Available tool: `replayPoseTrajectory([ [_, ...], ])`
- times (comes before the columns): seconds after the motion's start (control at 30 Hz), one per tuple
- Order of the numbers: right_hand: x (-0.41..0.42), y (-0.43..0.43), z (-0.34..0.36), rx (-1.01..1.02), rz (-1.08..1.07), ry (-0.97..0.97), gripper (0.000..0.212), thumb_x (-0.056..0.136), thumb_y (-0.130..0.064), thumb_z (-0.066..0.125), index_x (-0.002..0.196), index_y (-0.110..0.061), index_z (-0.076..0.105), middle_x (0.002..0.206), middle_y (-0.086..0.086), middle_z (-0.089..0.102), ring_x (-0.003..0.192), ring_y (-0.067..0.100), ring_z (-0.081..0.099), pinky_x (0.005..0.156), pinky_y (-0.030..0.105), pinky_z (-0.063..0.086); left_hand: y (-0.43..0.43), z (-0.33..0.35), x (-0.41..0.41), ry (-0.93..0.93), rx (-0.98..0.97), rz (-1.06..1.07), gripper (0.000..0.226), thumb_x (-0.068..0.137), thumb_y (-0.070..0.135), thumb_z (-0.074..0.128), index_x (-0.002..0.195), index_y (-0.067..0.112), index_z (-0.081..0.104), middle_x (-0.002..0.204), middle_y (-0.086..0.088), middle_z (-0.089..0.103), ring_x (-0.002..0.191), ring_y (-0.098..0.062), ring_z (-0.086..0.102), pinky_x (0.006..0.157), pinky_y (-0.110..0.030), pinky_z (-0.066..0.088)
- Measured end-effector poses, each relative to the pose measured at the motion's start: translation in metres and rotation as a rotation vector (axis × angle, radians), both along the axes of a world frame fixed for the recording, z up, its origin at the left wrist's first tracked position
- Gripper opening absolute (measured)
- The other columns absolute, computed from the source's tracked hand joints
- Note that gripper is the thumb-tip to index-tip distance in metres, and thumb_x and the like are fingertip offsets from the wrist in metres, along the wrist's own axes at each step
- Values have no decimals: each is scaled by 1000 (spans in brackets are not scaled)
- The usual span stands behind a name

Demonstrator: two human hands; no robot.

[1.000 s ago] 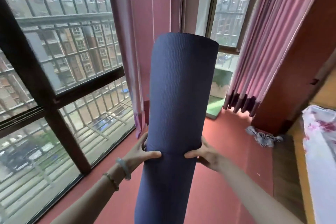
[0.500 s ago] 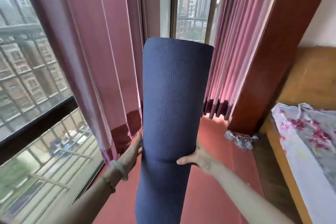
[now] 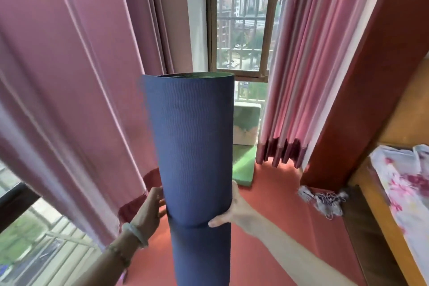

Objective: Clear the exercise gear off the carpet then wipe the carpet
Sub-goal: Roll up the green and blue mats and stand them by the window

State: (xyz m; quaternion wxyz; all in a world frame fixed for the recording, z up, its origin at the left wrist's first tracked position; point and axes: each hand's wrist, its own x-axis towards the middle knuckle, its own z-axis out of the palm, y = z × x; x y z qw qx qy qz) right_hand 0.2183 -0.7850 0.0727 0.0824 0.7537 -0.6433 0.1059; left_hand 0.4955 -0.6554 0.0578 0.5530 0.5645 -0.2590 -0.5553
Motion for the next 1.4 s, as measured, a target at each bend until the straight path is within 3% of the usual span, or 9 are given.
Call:
replayPoseTrajectory([
  [0.17, 29, -79, 1, 196, -39, -33, 68, 57, -91, 23, 85, -37, 52, 72, -5, 50, 83, 35, 50, 82, 55, 31, -86, -15, 42, -56, -5, 4, 28, 92, 26, 39, 80, 24, 64, 78, 4, 68, 80, -22, 57, 69, -31, 40],
  [0.23, 62, -98, -16, 329, 98, -458, 48, 71, -71, 53, 109, -41, 49, 93, -9, 53, 100, 31, 51, 91, 51, 37, -129, -17, 56, -100, -40, -12, 17, 82, 29, 48, 85, 21, 63, 77, 2, 69, 82, -27, 57, 71, -32, 44],
  [0.33, 126, -128, -34, 938, 356, -1042, 110, 49, -14, 88, 134, -28, 20, 129, -17, 41, 123, 4, 42, 104, 28, 39, -209, -30, 83, -28, 3, -47, 20, 91, 19, 44, 90, 11, 61, 78, -7, 70, 79, -31, 56, 67, -33, 45],
  [0.47, 158, -205, -47, 829, 245, -1201, 123, 43, -8, 89, 140, -26, 15, 138, -15, 35, 130, 3, 36, 109, 26, 34, -318, -38, 107, 26, 14, -95, 21, 93, 23, 47, 85, 21, 67, 81, 0, 65, 72, -11, 61, 70, -25, 43],
  [0.63, 149, -288, -50, 616, 154, -1054, 105, 53, 0, 85, 133, -29, 24, 128, -14, 40, 120, 1, 43, 105, 33, 39, -425, -31, 99, 36, 2, -244, 32, 65, 44, 63, 90, 25, 69, 90, 4, 70, 85, -11, 61, 82, -30, 44],
  [0.77, 82, -416, -136, 235, -161, -684, 16, 92, -32, 39, 107, -32, 45, 95, 0, 49, 97, 29, 53, 80, 49, 45, -497, -46, 84, 18, 20, -353, 25, 87, 47, 50, 97, 38, 71, 104, 12, 70, 97, -7, 61, 82, -28, 43],
  [0.83, 56, -460, -186, 253, -217, -643, 25, 83, -66, 40, 101, -49, 44, 94, -14, 50, 92, 16, 54, 79, 48, 47, -534, -58, 78, 31, 55, -387, 33, 93, 49, 39, 111, 38, 64, 116, 13, 66, 109, -9, 57, 87, -29, 41],
  [0.97, 103, -461, -116, 613, 49, -1134, 115, 44, -4, 88, 133, -31, 22, 128, -25, 37, 118, -12, 38, 88, 4, 41, -600, -74, 54, 46, 122, -382, 42, 90, 58, 41, 122, 36, 56, 122, 12, 62, 111, -6, 55, 90, -30, 42],
  [1.4, 40, -663, -120, 678, 111, -1017, 117, 36, -15, 85, 136, -33, 26, 132, -15, 41, 127, 5, 39, 104, 33, 40, -784, -128, -23, 243, 320, -226, 26, 93, 43, 36, 89, 35, 61, 105, 10, 63, 100, -12, 53, 92, -40, 35],
])
